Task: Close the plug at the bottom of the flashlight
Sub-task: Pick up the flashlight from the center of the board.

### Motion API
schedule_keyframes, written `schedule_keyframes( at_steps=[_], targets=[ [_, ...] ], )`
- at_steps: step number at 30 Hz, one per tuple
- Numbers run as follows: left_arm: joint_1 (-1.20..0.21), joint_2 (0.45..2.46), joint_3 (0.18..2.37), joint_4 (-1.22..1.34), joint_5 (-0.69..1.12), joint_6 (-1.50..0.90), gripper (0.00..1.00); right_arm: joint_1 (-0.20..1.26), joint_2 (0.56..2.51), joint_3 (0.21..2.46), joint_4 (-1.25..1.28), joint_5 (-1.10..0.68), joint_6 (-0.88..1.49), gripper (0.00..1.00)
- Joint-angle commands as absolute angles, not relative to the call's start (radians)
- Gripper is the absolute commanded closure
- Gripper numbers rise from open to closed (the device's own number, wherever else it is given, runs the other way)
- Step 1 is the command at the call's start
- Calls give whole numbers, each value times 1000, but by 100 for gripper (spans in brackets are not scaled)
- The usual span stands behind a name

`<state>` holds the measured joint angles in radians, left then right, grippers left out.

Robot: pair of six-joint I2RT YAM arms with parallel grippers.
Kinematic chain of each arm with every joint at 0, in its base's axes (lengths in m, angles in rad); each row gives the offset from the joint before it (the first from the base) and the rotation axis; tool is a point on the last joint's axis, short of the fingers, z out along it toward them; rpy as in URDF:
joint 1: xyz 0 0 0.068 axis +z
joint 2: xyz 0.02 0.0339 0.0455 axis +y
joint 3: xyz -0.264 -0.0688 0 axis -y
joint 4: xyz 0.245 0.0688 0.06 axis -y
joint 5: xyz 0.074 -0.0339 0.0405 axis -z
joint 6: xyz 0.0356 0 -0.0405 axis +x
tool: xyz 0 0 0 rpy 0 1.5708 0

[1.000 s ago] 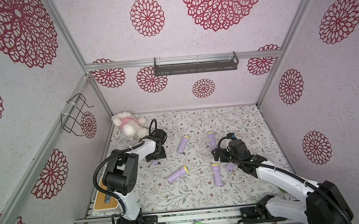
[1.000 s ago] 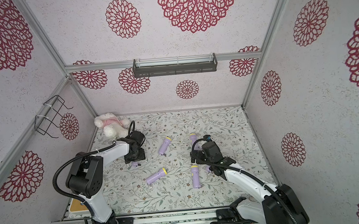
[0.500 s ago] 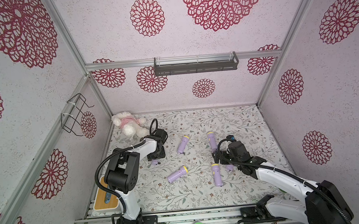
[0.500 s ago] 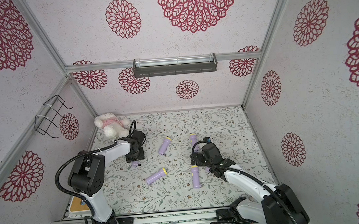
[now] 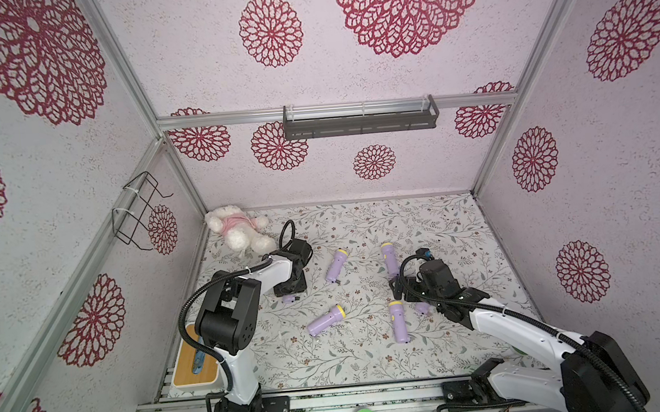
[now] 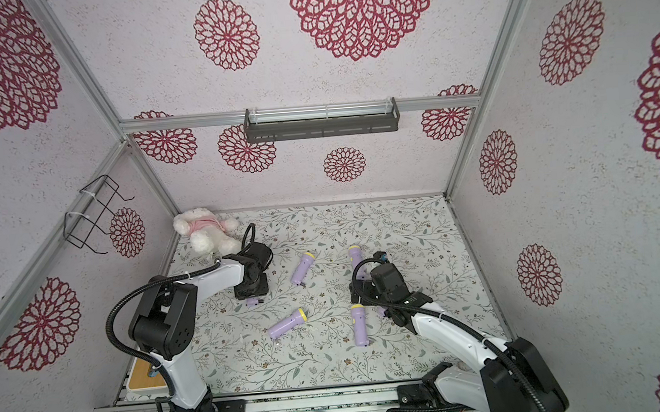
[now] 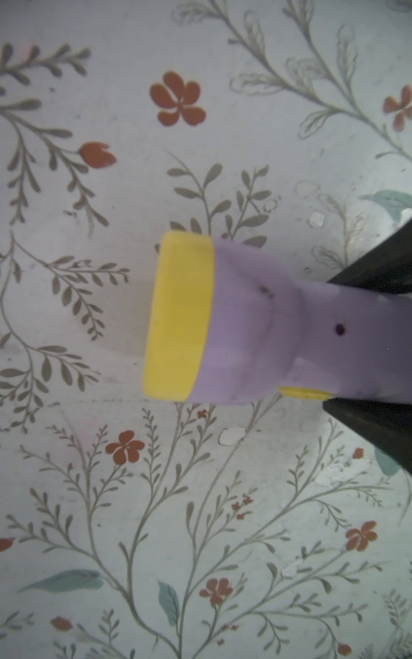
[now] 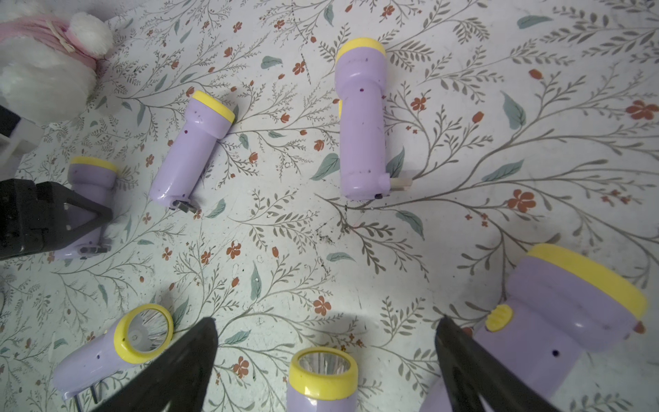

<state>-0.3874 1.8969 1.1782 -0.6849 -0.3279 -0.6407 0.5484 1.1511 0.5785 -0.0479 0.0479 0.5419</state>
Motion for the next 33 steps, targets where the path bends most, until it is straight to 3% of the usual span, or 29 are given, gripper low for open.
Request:
schedule_keyframes(
  at_steps=[1,5,15,21,33],
  targets=[
    [-394,1919,1157,-676,-343,-657,57,557,1159,575,-25,47,553,4],
    [-393,1914,1163,-684,-356,-654,64,560,1169,580,-25,42,556,4],
    [-424,1797,1231,-762,-390,-654,100,573,1168,621,-46,22,538,3],
    [-431,1701,1310,-807,-353,-669,100,586,1146,639,-18,-33,516,1],
    [-430,1543,1420,-713,-27,-750,100,597,1086,629,220,-300,616,1]
  ],
)
